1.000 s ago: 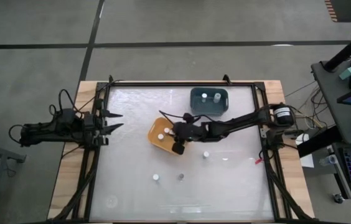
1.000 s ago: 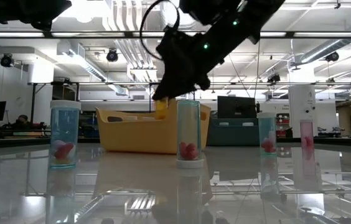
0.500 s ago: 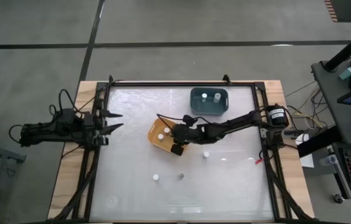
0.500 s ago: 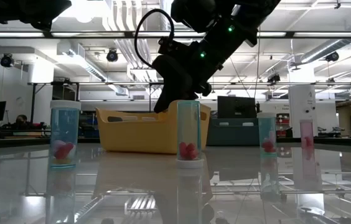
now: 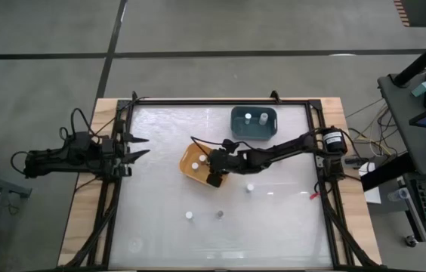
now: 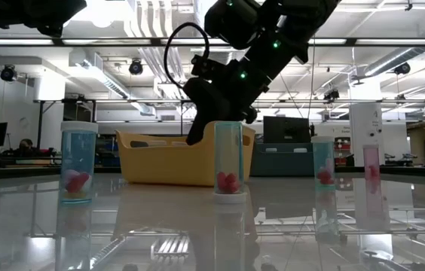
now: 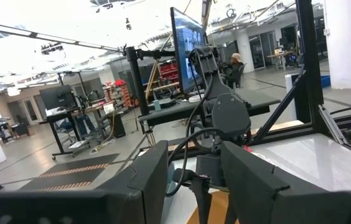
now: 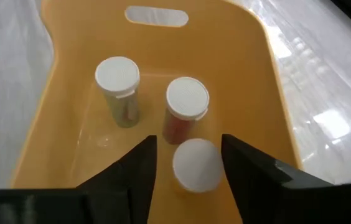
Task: Pick and place medicine bottles into bin by pill shape (circle, oval)
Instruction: Put the yellow pill bottle into the yellow bin, then put the blue pill bottle into the yellow bin
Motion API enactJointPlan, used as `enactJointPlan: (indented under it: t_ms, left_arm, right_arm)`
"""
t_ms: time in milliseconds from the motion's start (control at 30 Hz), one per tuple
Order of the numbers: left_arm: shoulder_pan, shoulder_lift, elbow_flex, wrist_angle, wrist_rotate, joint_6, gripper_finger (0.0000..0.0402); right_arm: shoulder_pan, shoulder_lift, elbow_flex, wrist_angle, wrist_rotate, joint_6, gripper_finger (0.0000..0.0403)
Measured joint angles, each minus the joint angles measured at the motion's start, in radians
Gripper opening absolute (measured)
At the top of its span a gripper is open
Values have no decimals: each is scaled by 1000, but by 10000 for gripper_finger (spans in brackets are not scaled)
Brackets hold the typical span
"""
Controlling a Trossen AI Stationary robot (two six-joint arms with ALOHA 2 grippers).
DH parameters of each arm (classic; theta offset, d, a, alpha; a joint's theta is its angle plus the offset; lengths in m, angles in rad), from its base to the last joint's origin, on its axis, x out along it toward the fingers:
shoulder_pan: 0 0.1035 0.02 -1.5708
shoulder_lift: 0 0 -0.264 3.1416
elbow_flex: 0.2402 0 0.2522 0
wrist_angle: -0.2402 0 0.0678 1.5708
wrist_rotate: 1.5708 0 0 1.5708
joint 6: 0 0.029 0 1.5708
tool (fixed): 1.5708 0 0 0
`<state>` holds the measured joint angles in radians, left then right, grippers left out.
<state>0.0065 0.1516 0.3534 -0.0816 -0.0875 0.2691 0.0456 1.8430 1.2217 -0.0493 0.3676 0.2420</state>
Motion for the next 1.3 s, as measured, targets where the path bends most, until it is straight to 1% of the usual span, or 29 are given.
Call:
enactJointPlan:
  t_ms: [100,233,400,500,567,633,733,833,933,1100,1167,1300]
  left_arm:
    - [0,0,0,0,0,0,134]
    - [0,0,0,4,0,-11,134]
    - [0,4,-7,17,3,-113,134]
    - [-1,18,-48,54,6,-209,134]
    - [-1,35,-100,136,18,-274,134]
    - [-1,61,-169,257,37,-323,134]
    - [-1,113,-257,455,45,-392,134]
    - [-1,166,-300,609,45,-443,134]
    - [-1,221,-310,723,45,-480,134]
    - [-1,328,-284,846,40,-502,134]
    - [-1,382,-269,902,40,-508,134]
    - [-1,503,-232,1000,38,-545,134]
  right_arm:
    - [0,-24,0,-5,0,-16,184]
    - [0,-74,0,-24,0,-61,187]
    - [19,-142,-1,-66,-4,-157,181]
    - [37,-183,-15,-73,-13,-228,177]
    - [46,-215,-31,-73,-38,-267,174]
    - [50,-252,-58,-63,-67,-294,171]
    - [48,-312,-119,2,-116,-340,166]
    - [47,-377,-196,99,-133,-401,162]
    - [47,-446,-271,211,-140,-474,159]
    - [42,-558,-393,397,-158,-582,159]
    - [33,-604,-440,460,-212,-604,157]
    - [-7,-683,-513,557,-359,-610,152]
